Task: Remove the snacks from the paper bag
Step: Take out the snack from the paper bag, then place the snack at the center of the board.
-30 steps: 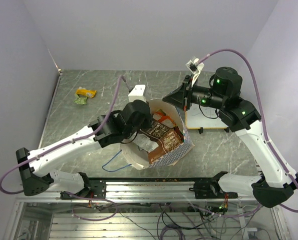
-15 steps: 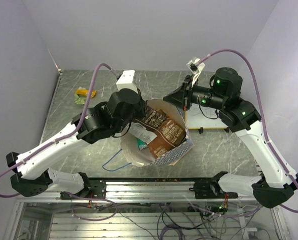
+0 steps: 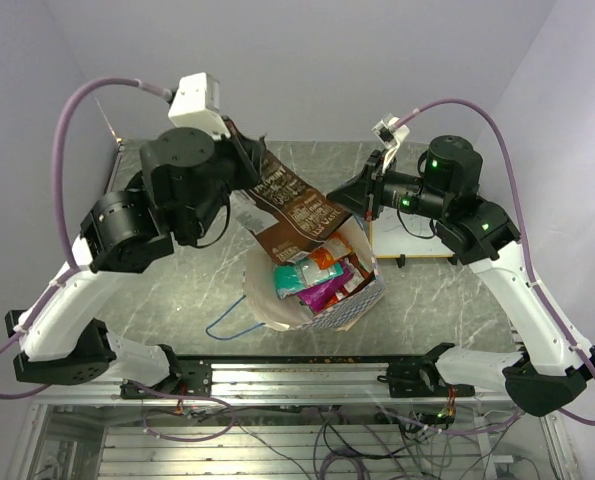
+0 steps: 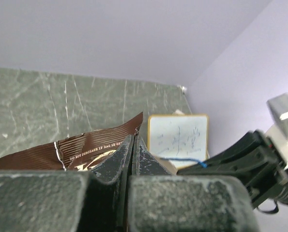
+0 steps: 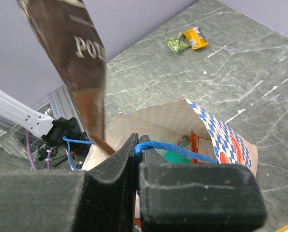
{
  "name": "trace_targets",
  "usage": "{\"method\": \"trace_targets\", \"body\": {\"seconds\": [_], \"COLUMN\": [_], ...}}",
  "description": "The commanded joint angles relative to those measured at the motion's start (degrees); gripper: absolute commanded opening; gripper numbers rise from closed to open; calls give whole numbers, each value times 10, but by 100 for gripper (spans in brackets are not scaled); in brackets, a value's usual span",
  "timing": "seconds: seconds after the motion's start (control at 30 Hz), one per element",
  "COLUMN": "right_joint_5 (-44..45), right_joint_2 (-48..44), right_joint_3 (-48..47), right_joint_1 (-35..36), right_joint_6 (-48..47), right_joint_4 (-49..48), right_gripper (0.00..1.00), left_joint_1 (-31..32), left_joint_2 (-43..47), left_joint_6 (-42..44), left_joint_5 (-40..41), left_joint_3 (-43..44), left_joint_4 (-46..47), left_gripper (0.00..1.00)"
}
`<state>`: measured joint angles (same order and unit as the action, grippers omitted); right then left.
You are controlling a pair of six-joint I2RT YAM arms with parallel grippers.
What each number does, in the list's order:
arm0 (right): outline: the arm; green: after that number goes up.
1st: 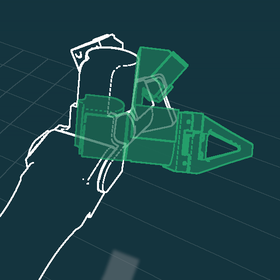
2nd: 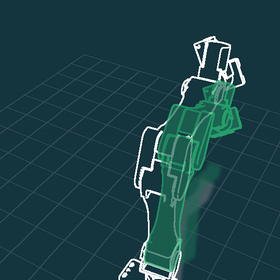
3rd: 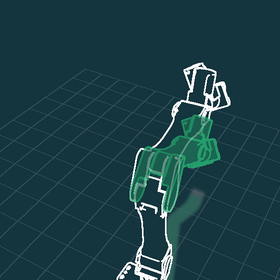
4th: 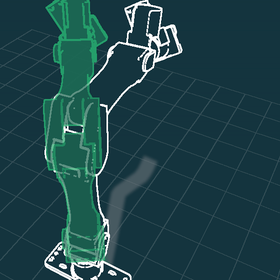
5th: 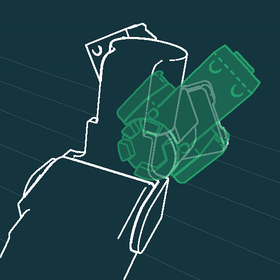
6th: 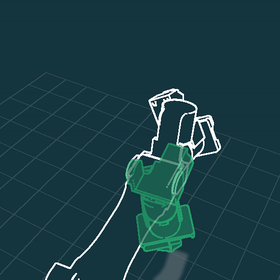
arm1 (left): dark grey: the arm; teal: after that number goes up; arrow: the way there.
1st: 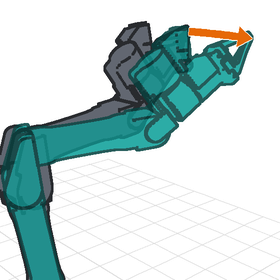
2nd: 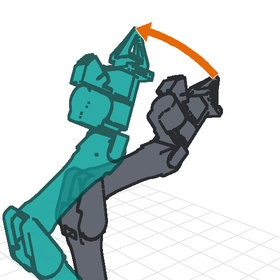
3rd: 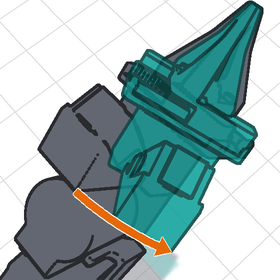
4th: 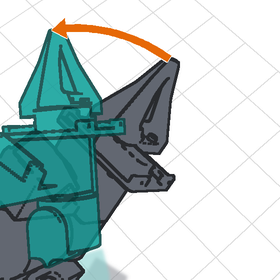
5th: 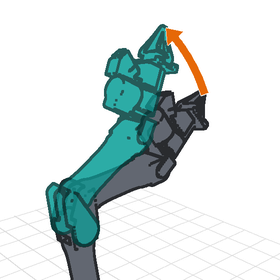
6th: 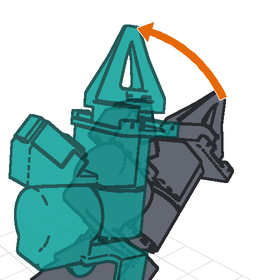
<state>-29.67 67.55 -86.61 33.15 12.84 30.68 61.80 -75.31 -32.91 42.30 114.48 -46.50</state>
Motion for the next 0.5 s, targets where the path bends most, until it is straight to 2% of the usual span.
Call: {"method": "trace_targets", "body": {"seconds": [0.0,0.07,0.27,0.47], "right_joint_5": [3,7,16,20], "right_joint_2": [-16,-18,-20,-16], "right_joint_3": [-2,-2,0,-5], "right_joint_1": [4,4,4,4], "right_joint_6": [0,-1,-4,-6], "right_joint_4": [-34,-31,-23,-18], "right_gripper": [0,0,0,0], "left_joint_1": [-1,-1,-3,-5], "left_joint_2": [-48,-68,-103,-102], "left_joint_6": [60,86,194,376], "left_joint_5": [75,101,186,293], "left_joint_3": [125,182,260,239], "left_joint_4": [-52,-63,-17,153], "left_gripper": [7,7,7,7]}}
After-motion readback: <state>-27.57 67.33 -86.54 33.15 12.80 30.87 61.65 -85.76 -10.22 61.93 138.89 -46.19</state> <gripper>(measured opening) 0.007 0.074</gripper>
